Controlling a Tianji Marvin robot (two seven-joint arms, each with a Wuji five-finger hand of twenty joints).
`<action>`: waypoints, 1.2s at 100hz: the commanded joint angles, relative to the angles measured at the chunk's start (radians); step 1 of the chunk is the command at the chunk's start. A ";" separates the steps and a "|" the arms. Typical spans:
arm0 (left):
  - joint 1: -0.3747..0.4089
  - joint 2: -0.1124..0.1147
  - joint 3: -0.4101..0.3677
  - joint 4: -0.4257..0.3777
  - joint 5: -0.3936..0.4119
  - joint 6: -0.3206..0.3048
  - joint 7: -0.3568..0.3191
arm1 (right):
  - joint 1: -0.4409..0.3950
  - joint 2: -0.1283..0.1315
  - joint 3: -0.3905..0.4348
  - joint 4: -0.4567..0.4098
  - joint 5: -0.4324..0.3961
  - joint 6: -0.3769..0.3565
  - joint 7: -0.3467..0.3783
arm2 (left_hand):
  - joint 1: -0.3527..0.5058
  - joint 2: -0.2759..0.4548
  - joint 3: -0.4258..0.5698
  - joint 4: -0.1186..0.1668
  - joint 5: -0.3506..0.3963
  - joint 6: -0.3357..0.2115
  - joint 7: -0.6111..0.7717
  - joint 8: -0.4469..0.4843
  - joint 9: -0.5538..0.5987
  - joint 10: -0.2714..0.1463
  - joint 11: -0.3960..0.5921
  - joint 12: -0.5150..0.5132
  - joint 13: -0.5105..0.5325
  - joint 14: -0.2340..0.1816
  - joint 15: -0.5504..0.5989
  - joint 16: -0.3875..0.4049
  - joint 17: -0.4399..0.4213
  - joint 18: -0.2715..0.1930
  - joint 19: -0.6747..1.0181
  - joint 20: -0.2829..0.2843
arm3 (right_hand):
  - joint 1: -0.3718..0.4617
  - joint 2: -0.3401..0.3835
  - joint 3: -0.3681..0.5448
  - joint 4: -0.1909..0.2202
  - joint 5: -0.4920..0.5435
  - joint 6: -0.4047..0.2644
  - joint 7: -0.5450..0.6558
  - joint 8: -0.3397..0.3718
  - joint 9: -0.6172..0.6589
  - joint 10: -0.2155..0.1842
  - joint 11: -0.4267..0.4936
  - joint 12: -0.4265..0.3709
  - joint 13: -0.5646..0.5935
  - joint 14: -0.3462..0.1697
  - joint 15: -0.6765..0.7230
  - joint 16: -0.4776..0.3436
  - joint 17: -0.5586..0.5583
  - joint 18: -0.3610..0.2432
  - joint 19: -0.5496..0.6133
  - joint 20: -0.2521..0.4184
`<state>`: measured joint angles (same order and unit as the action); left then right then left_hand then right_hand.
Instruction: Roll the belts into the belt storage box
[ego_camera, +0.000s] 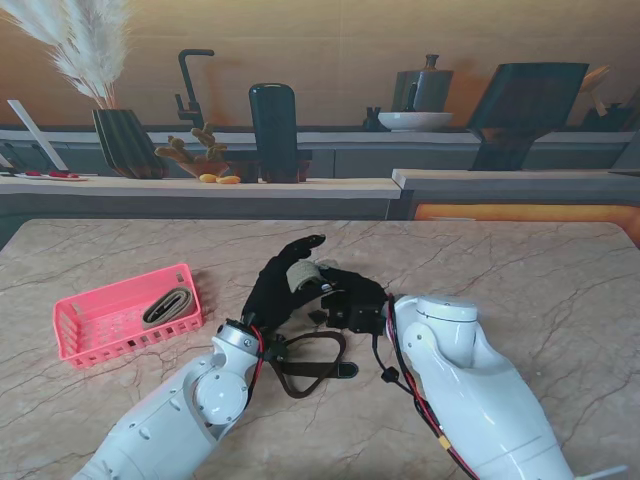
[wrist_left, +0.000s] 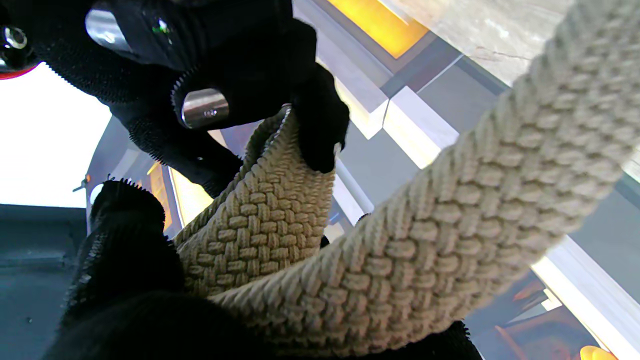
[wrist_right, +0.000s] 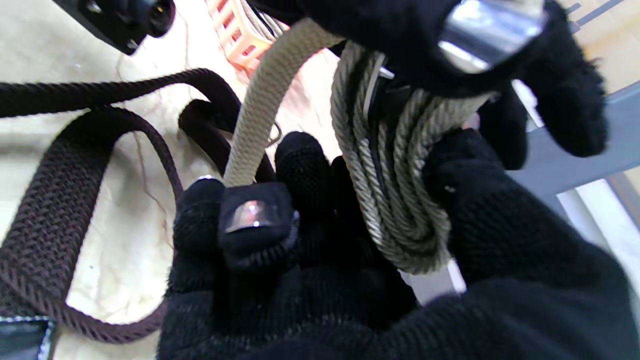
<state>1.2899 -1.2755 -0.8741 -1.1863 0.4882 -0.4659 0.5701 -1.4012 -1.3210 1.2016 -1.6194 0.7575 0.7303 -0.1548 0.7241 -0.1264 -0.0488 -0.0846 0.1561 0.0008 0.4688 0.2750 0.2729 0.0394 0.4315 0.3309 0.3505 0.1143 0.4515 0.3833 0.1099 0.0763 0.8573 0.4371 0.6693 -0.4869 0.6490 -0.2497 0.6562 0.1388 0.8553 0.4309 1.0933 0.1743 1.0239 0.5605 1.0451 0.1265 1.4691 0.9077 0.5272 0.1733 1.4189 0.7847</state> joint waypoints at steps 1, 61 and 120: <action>0.003 -0.011 0.000 -0.019 -0.008 0.000 0.003 | 0.001 -0.011 -0.019 0.004 0.024 0.015 0.008 | 0.075 0.078 0.033 0.011 -0.004 -0.022 -0.038 -0.011 -0.020 -0.027 -0.019 -0.013 -0.034 -0.035 -0.006 -0.004 -0.004 -0.041 -0.008 -0.011 | 0.172 0.097 0.157 0.057 0.089 -0.190 0.133 0.025 0.003 0.114 0.006 0.015 0.034 -0.039 0.042 0.014 0.002 -0.009 0.065 0.034; 0.004 -0.019 0.003 -0.013 -0.014 -0.022 0.020 | -0.006 0.002 -0.036 0.003 0.263 -0.024 0.059 | -0.186 -0.238 0.608 0.011 -0.015 0.043 0.166 0.091 0.080 0.013 0.022 0.013 0.004 -0.032 0.015 -0.010 0.015 -0.026 0.011 -0.003 | 0.170 0.105 0.155 0.053 0.091 -0.184 0.125 0.021 0.005 0.098 -0.040 -0.002 0.023 -0.014 -0.010 0.000 -0.012 0.001 0.039 0.025; 0.065 -0.030 -0.040 -0.108 -0.170 0.076 -0.027 | 0.006 0.008 -0.052 0.035 -0.031 -0.039 0.088 | 0.567 0.105 0.151 -0.007 0.176 -0.014 0.626 0.198 0.478 0.042 0.130 0.125 0.285 0.020 0.139 0.010 0.160 0.071 0.076 0.020 | -0.154 0.105 0.071 0.165 0.008 -0.122 -0.257 0.112 -0.220 0.095 -0.290 -0.137 -0.211 0.064 -0.408 -0.118 -0.183 0.070 -0.255 -0.067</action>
<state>1.3424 -1.2979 -0.9057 -1.2806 0.3092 -0.3993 0.5392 -1.3897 -1.3166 1.1491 -1.5854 0.7311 0.7037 -0.0811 1.0740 -0.2044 -0.0228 -0.0969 0.2969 0.0112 1.0580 0.4625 0.7066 0.0836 0.5355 0.4381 0.6108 0.1422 0.5786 0.3784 0.2524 0.1520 0.9056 0.4382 0.5289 -0.4019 0.6269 -0.1884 0.6330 0.1012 0.6547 0.4903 0.9114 0.2510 0.7615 0.4356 0.8742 0.1910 1.1146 0.8066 0.3626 0.2222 1.2013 0.7375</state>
